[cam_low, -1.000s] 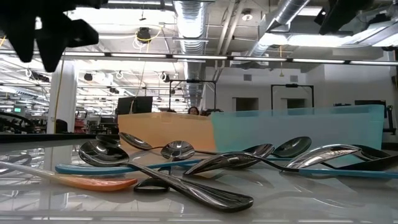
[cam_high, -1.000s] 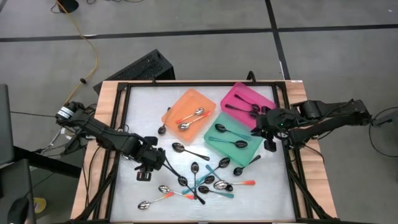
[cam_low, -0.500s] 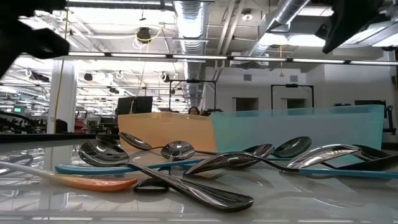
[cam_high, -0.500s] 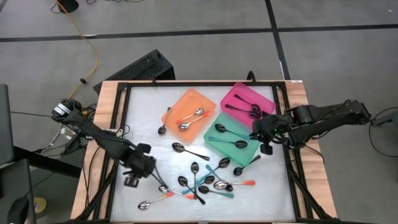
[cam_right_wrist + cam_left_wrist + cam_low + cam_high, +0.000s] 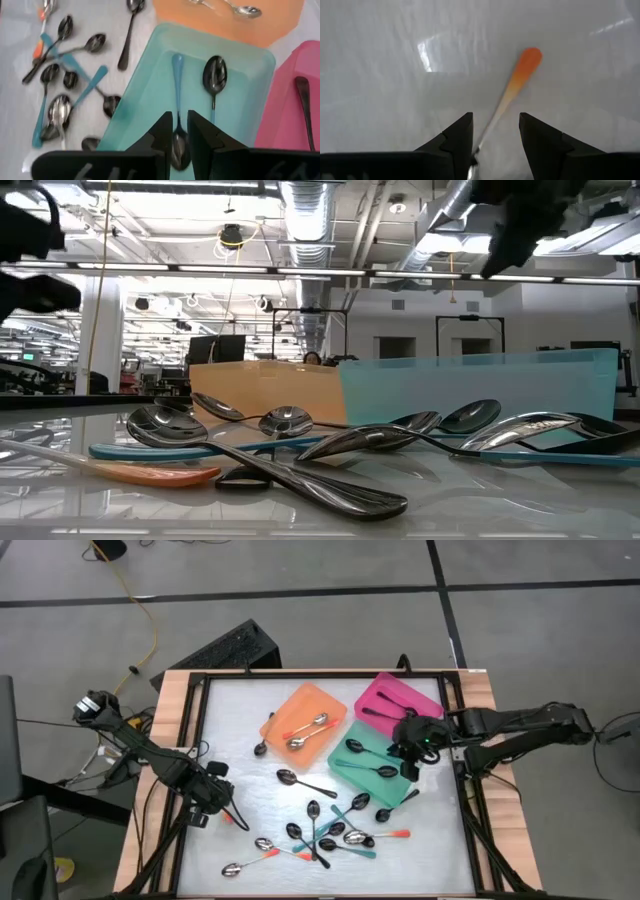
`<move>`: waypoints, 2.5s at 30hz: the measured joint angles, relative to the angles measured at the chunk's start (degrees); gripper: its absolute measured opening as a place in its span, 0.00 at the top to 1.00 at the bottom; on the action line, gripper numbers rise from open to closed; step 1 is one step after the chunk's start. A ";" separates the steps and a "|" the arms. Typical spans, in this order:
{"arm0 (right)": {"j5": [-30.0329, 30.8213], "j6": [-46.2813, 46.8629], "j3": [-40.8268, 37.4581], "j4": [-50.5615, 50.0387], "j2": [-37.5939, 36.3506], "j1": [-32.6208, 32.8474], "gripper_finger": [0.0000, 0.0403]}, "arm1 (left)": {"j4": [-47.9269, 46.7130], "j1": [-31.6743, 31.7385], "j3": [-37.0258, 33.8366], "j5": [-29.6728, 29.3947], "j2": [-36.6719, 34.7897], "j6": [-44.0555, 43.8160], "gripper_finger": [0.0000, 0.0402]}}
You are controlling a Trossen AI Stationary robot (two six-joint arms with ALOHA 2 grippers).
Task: Sort silverware by color (type)
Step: Put the orange spoon into the orange bin
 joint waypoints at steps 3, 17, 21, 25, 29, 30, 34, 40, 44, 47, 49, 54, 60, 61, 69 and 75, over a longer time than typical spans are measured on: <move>-0.11 0.56 -0.02 -0.21 1.67 -1.28 0.83 | 3.10 0.00 -2.08 0.16 0.61 -1.03 0.64; -0.37 0.50 -0.02 -0.29 5.73 -3.26 0.83 | 13.00 -6.96 -3.83 -1.86 8.69 -4.95 0.64; -0.42 0.49 -0.02 -0.23 5.73 -3.26 0.83 | 14.33 -7.79 -3.62 -1.69 13.45 -5.97 0.64; -0.44 0.47 -0.02 -0.16 5.71 -3.26 0.83 | 15.11 -8.00 -3.33 -1.00 16.56 -4.29 0.65; -0.57 0.52 -0.02 0.60 5.71 -3.07 0.83 | 15.62 -6.85 -3.35 0.54 16.74 -3.74 0.72; -0.57 0.51 -0.02 0.79 5.71 -2.93 0.83 | 15.78 -6.68 -3.44 0.69 16.48 -3.61 0.75; -0.66 0.52 -0.02 0.75 5.71 -2.71 0.83 | 16.24 -6.56 -3.57 0.17 16.18 -3.70 0.91; -0.68 0.49 -0.02 0.71 5.71 -2.73 0.83 | 20.22 -5.68 -3.75 2.71 16.33 -5.24 0.99; -0.68 0.29 -0.02 0.62 5.71 -2.73 0.83 | 21.58 -4.42 -3.09 3.71 16.41 -8.57 1.00; -0.69 -0.66 -0.02 0.60 5.71 -2.73 0.83 | 21.17 -2.80 -1.21 3.41 16.76 -9.17 1.00; -0.70 -1.98 -0.02 0.64 5.71 -2.73 0.83 | 22.55 -1.29 0.39 2.10 16.80 -9.20 1.00; -0.68 -7.49 -0.02 1.40 5.71 -3.52 0.83 | 21.47 2.55 4.52 -0.07 16.70 -9.41 1.00; -0.68 -11.52 -0.02 4.53 5.71 -6.07 0.83 | 19.23 7.52 10.85 -6.18 16.57 -7.64 1.00; -0.68 -12.06 -0.02 4.77 5.71 -6.43 0.83 | 18.32 8.28 11.78 -6.61 16.53 -7.77 1.00; -0.79 -14.54 -0.02 5.06 5.71 -7.43 0.83 | 10.36 9.88 13.55 -1.78 16.46 -17.02 0.96; -0.89 -14.50 -0.02 5.12 5.71 -7.15 0.83 | 12.09 6.46 10.95 1.76 16.48 -21.15 0.80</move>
